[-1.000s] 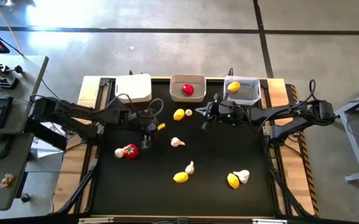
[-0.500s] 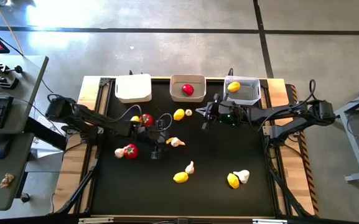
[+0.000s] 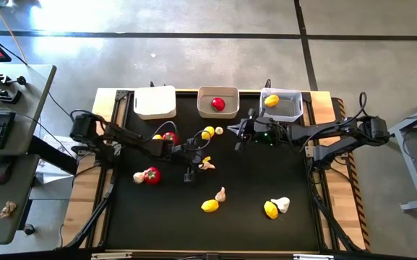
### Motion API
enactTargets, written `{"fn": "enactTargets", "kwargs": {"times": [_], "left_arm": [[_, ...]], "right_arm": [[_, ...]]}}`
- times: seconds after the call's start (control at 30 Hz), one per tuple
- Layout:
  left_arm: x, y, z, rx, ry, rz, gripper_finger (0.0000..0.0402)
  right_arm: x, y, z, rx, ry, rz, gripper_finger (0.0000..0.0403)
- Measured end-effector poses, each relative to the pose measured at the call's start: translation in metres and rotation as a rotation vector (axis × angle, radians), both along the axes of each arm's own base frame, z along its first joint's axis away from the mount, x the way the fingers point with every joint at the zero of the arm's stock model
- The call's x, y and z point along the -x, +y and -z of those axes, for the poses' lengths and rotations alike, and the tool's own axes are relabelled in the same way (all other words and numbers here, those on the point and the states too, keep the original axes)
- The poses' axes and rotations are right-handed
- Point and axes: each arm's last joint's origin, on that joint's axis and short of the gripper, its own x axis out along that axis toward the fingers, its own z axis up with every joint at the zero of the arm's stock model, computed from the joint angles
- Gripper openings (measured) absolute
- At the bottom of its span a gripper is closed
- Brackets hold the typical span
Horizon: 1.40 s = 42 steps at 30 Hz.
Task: Sort produce into baskets
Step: Put the middle garlic into the white bin
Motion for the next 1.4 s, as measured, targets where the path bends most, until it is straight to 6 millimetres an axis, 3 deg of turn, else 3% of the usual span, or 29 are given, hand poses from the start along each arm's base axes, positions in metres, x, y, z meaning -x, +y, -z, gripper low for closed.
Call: {"fn": "enactTargets", "kwargs": {"times": [0.33, 0.63, 0.8, 1.03, 1.23, 1.4], "left_arm": [[-0.005, 0.000, 0.018, -0.018, 0.068, 0.043, 0.0248], [-0.002, -0.001, 0.014, -0.043, 0.078, 0.100, 0.0160], [0.002, 0.002, 0.008, -0.112, 0.103, 0.086, 0.0139], [0.028, 0.017, -0.043, -0.269, 0.097, -0.090, 0.0141], [0.073, 0.056, -0.093, -0.300, 0.047, -0.484, 0.0140], [0.110, 0.091, -0.113, -0.239, -0.007, -0.858, 0.0139]], "right_arm": [[0.000, 0.000, 0.001, 0.007, 0.010, -0.004, 0.0000], [0.000, 0.000, 0.001, 0.008, 0.011, -0.004, 0.0000], [0.000, 0.000, 0.001, 0.013, 0.015, -0.006, 0.0000], [0.001, 0.000, 0.002, 0.013, 0.024, -0.006, 0.0000], [0.001, 0.000, 0.002, 0.012, 0.029, -0.006, 0.0000], [0.001, 0.000, 0.002, 0.012, 0.028, -0.006, 0.0000]]}}
